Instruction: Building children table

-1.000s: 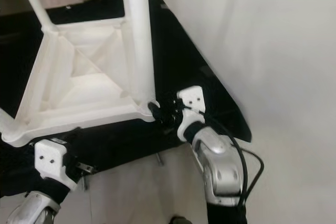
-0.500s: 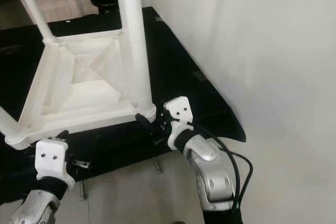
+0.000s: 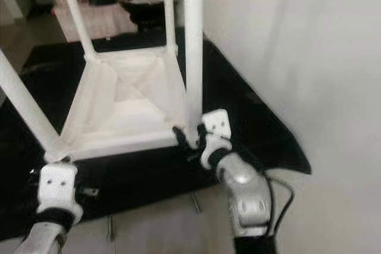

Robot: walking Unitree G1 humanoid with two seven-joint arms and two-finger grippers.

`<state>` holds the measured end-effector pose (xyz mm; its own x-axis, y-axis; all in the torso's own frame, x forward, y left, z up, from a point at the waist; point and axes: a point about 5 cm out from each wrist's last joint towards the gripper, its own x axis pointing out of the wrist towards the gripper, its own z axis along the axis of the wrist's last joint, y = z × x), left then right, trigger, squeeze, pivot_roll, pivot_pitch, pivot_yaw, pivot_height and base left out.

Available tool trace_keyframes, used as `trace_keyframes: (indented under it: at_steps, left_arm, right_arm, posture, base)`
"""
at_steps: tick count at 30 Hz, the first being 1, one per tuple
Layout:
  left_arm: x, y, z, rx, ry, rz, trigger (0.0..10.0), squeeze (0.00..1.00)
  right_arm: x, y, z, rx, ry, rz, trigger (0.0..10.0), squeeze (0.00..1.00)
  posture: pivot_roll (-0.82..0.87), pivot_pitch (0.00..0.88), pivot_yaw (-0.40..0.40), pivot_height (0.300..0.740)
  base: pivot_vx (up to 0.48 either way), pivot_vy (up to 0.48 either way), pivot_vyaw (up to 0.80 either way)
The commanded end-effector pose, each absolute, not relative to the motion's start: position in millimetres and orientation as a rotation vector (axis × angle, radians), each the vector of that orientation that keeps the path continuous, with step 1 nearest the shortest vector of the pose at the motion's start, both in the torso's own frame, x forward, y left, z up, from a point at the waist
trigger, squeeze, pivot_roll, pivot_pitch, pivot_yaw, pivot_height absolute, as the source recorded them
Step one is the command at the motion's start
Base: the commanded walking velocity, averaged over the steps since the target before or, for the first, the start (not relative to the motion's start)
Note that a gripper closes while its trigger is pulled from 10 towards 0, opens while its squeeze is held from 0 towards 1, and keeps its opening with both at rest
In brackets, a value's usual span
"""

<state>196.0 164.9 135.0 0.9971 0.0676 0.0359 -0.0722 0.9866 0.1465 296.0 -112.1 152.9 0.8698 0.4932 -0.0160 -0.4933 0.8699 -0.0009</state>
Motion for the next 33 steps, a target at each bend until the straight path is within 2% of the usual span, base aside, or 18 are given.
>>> trace_keyframes:
  at_steps: [1, 13, 22, 26, 27, 31, 33]
  left_arm:
    - [196.1, 162.9, 130.5, 0.162, -0.006, 0.061, 10.0, 0.00]
    - [197.2, 162.4, 131.2, 0.161, -0.012, 0.052, 10.0, 0.00]
    - [197.8, 161.9, 134.4, 0.168, -0.024, 0.046, 10.0, 0.00]
    - [193.9, 161.5, 136.2, 0.180, -0.022, 0.046, 10.0, 0.00]
    - [189.5, 160.0, 137.0, 0.175, -0.015, 0.038, 10.0, 0.00]
    - [186.6, 159.1, 136.1, 0.167, -0.001, 0.034, 10.0, 0.00]
    - [180.6, 155.2, 133.1, 0.148, 0.031, 0.011, 10.0, 0.00]
  right_arm:
    - [297.0, -110.2, 152.6, -0.003, 0.008, 0.532, 10.0, 0.00]
    - [298.5, -108.5, 150.8, 0.001, 0.015, 0.539, 10.0, 0.00]
    - [300.9, -107.7, 154.4, -0.017, 0.001, 0.568, 10.0, 0.00]
    - [306.2, -104.3, 162.4, -0.111, -0.025, 0.660, 10.0, 0.00]
    - [307.3, -100.0, 165.6, -0.185, -0.017, 0.769, 10.0, 0.00]
    - [308.6, -97.5, 167.0, -0.243, 0.000, 0.828, 10.0, 0.00]
    - [318.4, -95.3, 171.1, -0.396, 0.058, 0.913, 10.0, 0.00]
  posture:
    - [-0.10, 0.079, 0.024, 0.740]
    - [-0.10, 0.083, 0.023, 0.740]
    - [-0.10, 0.084, 0.026, 0.740]
    - [-0.08, 0.086, 0.032, 0.740]
    - [-0.07, 0.091, 0.034, 0.740]
    - [-0.07, 0.096, 0.035, 0.740]
    - [-0.05, 0.102, 0.019, 0.740]
  base:
    - [0.000, 0.480, 0.00]
    - [0.000, 0.442, 0.00]
    - [0.000, 0.000, 0.00]
    - [0.000, 0.000, 0.00]
    - [0.000, 0.000, 0.00]
    - [0.000, 0.000, 0.00]
    - [0.000, 0.000, 0.00]
